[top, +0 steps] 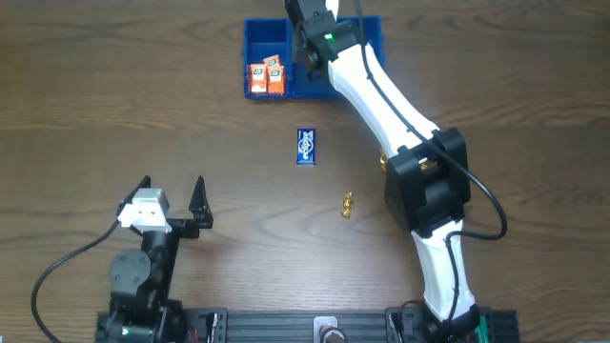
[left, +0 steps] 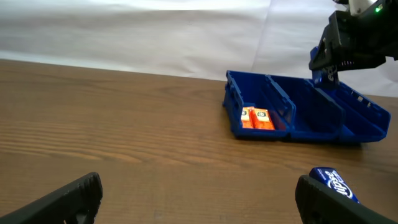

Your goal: Sort Candies Into Trays

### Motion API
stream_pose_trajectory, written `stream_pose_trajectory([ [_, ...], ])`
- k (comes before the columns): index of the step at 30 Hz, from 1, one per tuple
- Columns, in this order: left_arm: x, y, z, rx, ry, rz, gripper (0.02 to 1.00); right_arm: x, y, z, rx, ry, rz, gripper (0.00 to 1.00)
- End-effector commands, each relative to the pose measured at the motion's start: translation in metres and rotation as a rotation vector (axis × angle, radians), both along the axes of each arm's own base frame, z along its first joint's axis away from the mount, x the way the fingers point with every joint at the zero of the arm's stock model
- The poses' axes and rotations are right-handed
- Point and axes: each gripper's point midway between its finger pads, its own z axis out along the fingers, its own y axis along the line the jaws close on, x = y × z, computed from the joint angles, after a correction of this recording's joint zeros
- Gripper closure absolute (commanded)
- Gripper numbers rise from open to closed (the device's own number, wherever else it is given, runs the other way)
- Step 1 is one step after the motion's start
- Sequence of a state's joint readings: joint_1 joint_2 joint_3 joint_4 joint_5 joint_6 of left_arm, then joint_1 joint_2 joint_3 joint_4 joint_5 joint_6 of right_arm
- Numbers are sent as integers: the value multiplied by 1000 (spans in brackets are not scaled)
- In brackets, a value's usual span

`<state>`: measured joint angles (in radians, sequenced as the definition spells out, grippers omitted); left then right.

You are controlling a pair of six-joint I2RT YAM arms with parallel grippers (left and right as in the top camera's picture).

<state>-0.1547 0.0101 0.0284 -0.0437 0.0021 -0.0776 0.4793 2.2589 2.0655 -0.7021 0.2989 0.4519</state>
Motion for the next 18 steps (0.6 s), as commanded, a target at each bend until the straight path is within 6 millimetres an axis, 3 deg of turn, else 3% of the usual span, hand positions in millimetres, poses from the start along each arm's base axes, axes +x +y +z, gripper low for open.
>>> stream_pose_trajectory([
  [1, -1, 1, -18, 13, 51, 6, 20, 6, 3, -2, 2, -12, 14, 965],
  [3, -1, 1, -18, 13, 51, 6, 20, 7, 4, -5, 1, -10, 15, 958],
  [6, -1, 1, -18, 13, 51, 6, 20, 7, 4, -11, -7, -1, 14, 853],
  [8, -1, 1, -18, 13, 51, 6, 20, 7, 4, -13, -8, 1, 13, 726],
  [10, -1, 1, -18, 13, 51, 6, 20, 7, 5, -13, -7, 2, 16, 487],
  [13, -1, 1, -18, 13, 51, 6, 20, 5, 8, -13, -8, 2, 22, 213],
  [18, -1, 1, -18, 13, 51, 6, 20, -2, 5, 0, -10, 8, 23, 143],
])
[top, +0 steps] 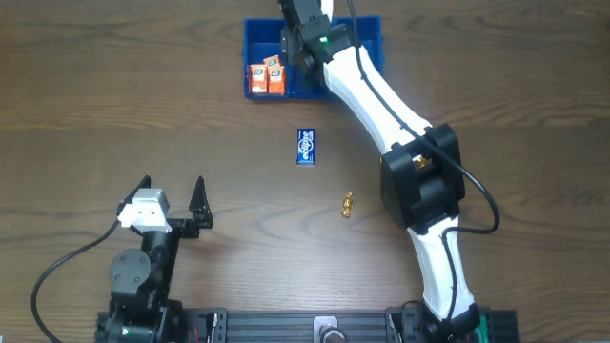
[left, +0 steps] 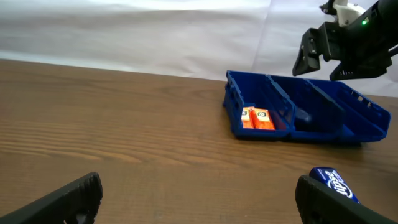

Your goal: Sort Candies Into Trays

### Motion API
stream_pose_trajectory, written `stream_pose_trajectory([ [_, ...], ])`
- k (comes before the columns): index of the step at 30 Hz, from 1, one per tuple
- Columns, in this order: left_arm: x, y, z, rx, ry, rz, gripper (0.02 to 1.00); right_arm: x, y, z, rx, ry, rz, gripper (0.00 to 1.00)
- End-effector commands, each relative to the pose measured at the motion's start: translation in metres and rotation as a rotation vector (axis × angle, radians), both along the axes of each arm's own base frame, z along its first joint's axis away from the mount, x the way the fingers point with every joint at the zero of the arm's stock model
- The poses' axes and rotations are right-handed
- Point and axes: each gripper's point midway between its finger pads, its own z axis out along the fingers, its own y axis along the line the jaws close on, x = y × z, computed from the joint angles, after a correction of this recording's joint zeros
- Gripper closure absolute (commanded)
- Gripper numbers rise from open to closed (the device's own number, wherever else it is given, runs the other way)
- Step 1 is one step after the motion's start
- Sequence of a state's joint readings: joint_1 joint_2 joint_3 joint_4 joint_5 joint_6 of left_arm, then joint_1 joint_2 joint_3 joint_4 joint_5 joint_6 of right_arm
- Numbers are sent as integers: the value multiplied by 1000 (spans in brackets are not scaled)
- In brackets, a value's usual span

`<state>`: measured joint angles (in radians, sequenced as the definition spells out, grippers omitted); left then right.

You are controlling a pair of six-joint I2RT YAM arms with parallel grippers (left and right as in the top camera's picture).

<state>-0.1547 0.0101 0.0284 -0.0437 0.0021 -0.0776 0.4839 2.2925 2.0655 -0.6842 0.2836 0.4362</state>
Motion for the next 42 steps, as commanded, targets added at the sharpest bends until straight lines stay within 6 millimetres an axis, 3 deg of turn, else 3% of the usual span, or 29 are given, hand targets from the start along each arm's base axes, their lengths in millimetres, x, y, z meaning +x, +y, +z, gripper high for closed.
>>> stream_pose_trajectory([
  [1, -1, 1, -18, 13, 51, 6, 20, -9, -3, 25, -5, -7, -1, 143],
  [4, -1, 1, -18, 13, 51, 6, 20, -47, -1, 58, -13, 41, 37, 145],
  [6, -1, 1, -18, 13, 51, 6, 20, -80, 10, 64, -13, 123, 97, 145],
  [8, -1, 1, -18, 13, 51, 6, 20, -114, 21, 57, -25, 223, 152, 145],
  [11, -1, 1, -18, 13, 51, 6, 23, -142, 26, 34, -40, 329, 127, 143],
  [17, -1, 1, -18, 13, 51, 6, 20, -184, 24, -51, -30, 520, 112, 145],
  [22, -1, 1, -18, 13, 51, 6, 20, -197, 28, -101, 30, 556, 121, 172],
  [27, -1, 1, -18, 13, 51, 6, 20, -201, 25, -122, 10, 587, 111, 196],
  [38, -1, 1, -18, 13, 51, 6, 20, -195, 15, -131, -8, 579, 58, 380],
  [42, -1, 1, -18, 13, 51, 6, 20, -194, 13, -131, -13, 576, 52, 540],
])
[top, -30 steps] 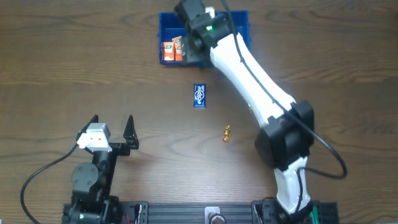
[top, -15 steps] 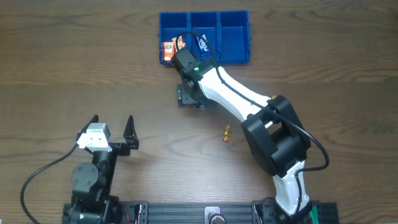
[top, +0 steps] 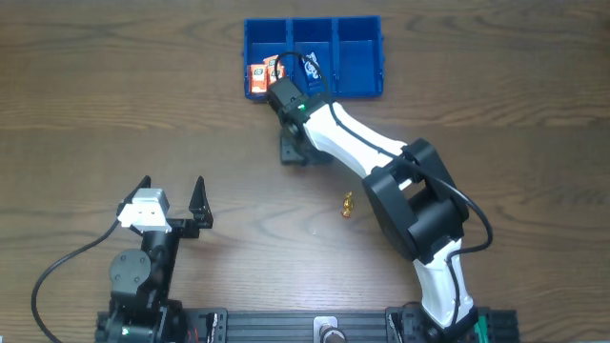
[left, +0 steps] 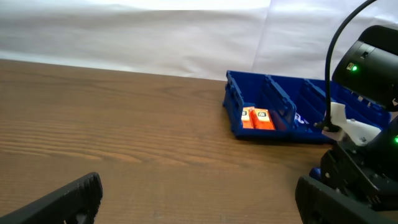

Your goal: Sort Candies Into Trays

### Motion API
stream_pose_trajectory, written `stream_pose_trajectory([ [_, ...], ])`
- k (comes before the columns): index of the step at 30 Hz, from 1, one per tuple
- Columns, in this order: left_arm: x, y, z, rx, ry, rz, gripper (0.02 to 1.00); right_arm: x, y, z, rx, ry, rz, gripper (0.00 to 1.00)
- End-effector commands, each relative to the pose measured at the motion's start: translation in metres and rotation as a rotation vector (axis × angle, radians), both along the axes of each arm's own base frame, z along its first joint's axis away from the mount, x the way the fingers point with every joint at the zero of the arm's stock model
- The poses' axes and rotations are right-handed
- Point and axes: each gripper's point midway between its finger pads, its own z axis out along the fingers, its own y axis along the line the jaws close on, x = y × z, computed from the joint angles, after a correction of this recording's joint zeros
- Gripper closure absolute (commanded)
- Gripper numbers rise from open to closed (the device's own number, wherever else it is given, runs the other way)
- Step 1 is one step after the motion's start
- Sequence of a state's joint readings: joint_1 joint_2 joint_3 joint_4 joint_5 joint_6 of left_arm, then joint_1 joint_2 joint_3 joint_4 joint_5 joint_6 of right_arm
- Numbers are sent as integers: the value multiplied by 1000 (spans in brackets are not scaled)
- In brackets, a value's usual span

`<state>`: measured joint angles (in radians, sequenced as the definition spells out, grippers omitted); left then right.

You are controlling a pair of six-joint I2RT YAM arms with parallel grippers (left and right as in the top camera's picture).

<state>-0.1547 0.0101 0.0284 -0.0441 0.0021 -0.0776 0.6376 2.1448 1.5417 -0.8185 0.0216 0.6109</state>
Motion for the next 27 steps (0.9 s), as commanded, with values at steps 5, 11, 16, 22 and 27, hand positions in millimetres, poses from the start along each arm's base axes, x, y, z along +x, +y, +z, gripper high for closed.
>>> stream_pose_trajectory([
  [5, -1, 1, -18, 13, 50, 6, 23, 2, -10, -7, -34, 2, -32, 801],
  [11, -1, 1, -18, 13, 50, 6, 23, 1, -8, 3, -27, -13, -26, 965],
  [16, -1, 1, -18, 13, 50, 6, 20, 12, -7, 103, 6, -263, -27, 965],
  [22, -1, 1, -18, 13, 50, 6, 23, 55, -39, 241, -95, -679, -121, 965],
  [27, -1, 1, -18, 13, 50, 6, 20, 123, -36, 253, -148, -797, -40, 967],
])
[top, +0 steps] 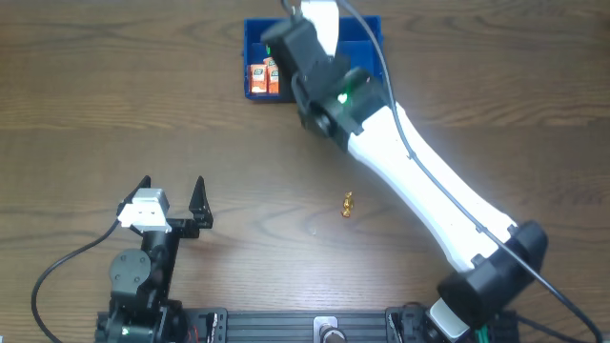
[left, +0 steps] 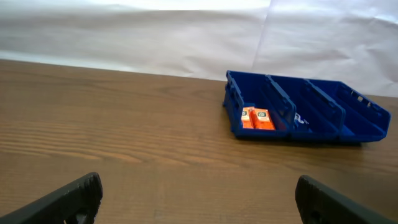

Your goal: Sort Candies Into Trays

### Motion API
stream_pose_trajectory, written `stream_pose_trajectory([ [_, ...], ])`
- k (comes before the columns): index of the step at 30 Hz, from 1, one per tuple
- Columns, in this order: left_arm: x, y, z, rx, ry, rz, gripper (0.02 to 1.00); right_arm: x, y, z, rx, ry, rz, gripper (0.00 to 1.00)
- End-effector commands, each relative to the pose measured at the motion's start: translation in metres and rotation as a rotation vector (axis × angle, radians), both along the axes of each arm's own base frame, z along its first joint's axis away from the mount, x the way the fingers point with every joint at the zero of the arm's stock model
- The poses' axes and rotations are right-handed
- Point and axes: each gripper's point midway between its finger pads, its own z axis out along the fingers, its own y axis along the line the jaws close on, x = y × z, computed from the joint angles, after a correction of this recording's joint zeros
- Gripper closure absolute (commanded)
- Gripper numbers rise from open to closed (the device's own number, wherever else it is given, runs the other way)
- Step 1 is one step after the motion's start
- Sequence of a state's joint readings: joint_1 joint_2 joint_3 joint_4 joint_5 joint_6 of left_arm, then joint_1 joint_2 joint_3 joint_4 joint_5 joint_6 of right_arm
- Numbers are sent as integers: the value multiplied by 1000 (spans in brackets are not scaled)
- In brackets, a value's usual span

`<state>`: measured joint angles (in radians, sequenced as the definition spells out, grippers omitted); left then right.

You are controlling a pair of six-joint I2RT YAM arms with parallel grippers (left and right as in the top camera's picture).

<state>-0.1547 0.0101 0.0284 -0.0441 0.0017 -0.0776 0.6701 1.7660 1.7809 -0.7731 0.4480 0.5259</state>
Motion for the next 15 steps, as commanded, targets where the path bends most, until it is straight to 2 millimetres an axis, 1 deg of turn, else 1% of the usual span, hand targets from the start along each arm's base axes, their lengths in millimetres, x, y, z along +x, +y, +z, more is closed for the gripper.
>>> stream_pose_trajectory([
  [1, -1, 1, -18, 13, 50, 6, 23, 61, -19, -28, -190, -20, -8, 967],
  [2, -1, 1, -18, 13, 50, 6, 20, 74, -16, -38, -165, 5, 10, 967],
  [3, -1, 1, -18, 13, 50, 6, 20, 82, -12, -46, -139, 30, 31, 967],
  [5, -1, 1, -18, 13, 50, 6, 20, 95, -8, -63, -91, 81, 65, 967],
  [7, -1, 1, -18, 13, 50, 6, 20, 107, -9, -83, -63, 127, 73, 967],
  [10, -1, 1, -18, 13, 50, 6, 20, 116, -18, -115, -66, 183, 44, 967],
  [12, -1, 1, -18, 13, 50, 6, 20, 118, -20, -129, -75, 208, 41, 967],
  [15, -1, 1, -18, 13, 50, 6, 20, 119, -20, -139, -81, 222, 41, 967],
])
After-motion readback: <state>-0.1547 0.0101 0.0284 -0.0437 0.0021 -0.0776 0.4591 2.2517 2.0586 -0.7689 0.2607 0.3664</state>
